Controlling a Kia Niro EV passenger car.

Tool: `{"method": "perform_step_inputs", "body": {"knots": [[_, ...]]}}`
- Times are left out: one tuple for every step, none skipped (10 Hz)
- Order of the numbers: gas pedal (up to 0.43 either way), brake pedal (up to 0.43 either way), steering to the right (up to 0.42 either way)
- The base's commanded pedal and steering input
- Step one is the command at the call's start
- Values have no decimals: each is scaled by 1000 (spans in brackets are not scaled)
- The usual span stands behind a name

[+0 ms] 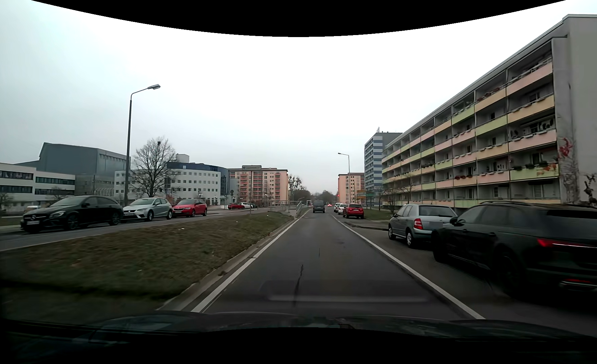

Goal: Follow the waypoints while adhering to traffic rules and regulations

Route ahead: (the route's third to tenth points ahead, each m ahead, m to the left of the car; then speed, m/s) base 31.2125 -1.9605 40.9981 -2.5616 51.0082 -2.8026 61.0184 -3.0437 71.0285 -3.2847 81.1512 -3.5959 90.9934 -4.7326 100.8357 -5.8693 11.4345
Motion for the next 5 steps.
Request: {"method": "perform_step_inputs", "body": {"knots": [[130, 0, 3], [130, 0, 2], [130, 0, 2], [130, 0, 2], [130, 0, 3]]}}
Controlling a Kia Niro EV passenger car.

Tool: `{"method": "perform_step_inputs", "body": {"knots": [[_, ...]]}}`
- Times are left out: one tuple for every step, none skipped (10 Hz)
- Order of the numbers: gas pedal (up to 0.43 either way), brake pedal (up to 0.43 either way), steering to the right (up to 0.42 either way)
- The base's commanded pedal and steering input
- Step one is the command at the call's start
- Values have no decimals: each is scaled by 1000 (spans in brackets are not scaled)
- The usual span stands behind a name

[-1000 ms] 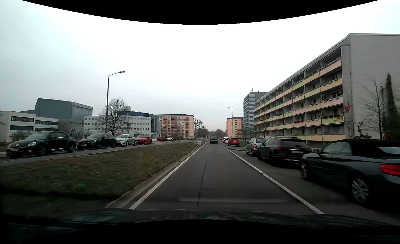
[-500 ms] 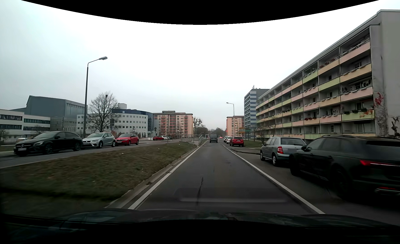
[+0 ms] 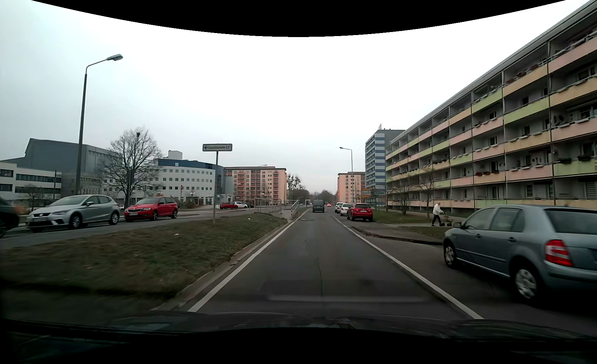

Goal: Follow the waypoints while adhering to traffic rules and regulations

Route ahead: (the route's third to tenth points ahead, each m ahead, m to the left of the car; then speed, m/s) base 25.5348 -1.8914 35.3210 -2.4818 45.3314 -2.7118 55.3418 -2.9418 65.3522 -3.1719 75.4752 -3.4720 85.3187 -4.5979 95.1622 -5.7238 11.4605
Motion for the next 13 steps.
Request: {"method": "perform_step_inputs", "body": {"knots": [[130, 0, 3], [138, 0, 3], [130, 0, 3], [130, 0, 3], [130, 0, 3], [130, 0, 3], [130, 0, 3], [130, 0, 3], [130, 0, 3], [130, 0, 2], [130, 0, -2], [130, 0, -4], [130, 0, -4]]}}
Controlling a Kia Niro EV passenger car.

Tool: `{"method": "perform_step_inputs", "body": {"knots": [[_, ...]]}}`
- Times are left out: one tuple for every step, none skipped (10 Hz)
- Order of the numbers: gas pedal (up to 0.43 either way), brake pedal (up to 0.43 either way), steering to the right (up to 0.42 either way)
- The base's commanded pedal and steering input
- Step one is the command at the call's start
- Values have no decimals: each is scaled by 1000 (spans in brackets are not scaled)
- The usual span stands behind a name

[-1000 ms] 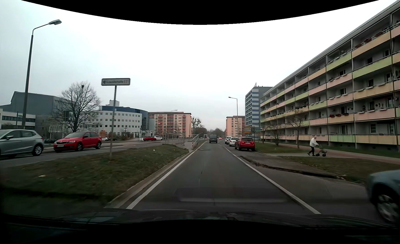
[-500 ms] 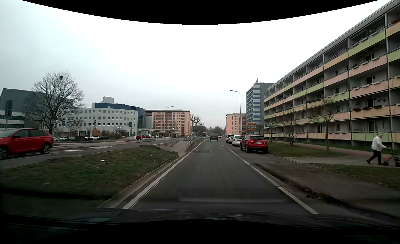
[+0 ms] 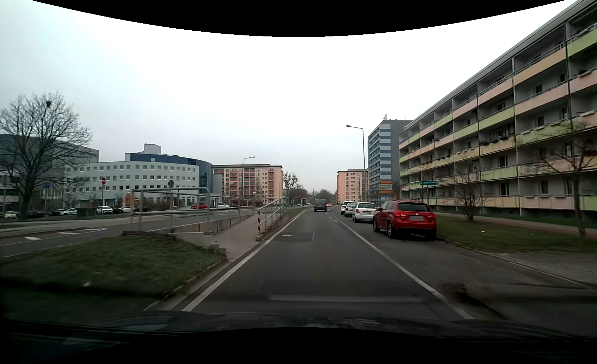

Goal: Follow the waypoints while adhering to traffic rules and regulations

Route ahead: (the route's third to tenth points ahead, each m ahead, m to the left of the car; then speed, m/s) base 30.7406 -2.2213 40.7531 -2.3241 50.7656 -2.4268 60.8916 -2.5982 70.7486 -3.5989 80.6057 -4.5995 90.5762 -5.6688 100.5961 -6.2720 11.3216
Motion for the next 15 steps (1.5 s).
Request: {"method": "perform_step_inputs", "body": {"knots": [[130, 0, -6], [130, 0, -7], [130, 0, -7], [130, 0, -6], [130, 0, -4], [130, 0, -2], [130, 0, 0], [130, 0, 1], [130, 0, 1], [150, 0, 1], [138, 0, 1], [138, 0, 1], [138, 0, 2], [138, 0, 3], [138, 0, 3]]}}
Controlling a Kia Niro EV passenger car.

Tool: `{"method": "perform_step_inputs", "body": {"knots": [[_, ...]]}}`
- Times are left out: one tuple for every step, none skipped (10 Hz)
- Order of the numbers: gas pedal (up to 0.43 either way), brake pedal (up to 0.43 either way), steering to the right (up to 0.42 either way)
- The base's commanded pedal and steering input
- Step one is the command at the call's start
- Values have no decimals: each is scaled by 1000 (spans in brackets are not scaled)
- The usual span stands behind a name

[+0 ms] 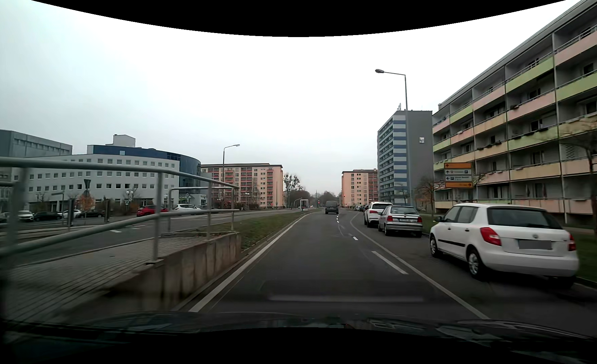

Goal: Follow the waypoints while adhering to traffic rules and regulations

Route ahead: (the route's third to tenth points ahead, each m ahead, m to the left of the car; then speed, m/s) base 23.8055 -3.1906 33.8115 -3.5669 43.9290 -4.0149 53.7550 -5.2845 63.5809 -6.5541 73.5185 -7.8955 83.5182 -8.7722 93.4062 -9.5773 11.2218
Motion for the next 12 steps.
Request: {"method": "perform_step_inputs", "body": {"knots": [[138, 0, 2], [138, 0, 2], [138, 0, 3], [138, 0, 3], [138, 0, 3], [138, 0, 3], [138, 0, 3], [138, 0, 3], [138, 0, 3], [138, 0, 2], [157, 0, 2], [169, 0, 3]]}}
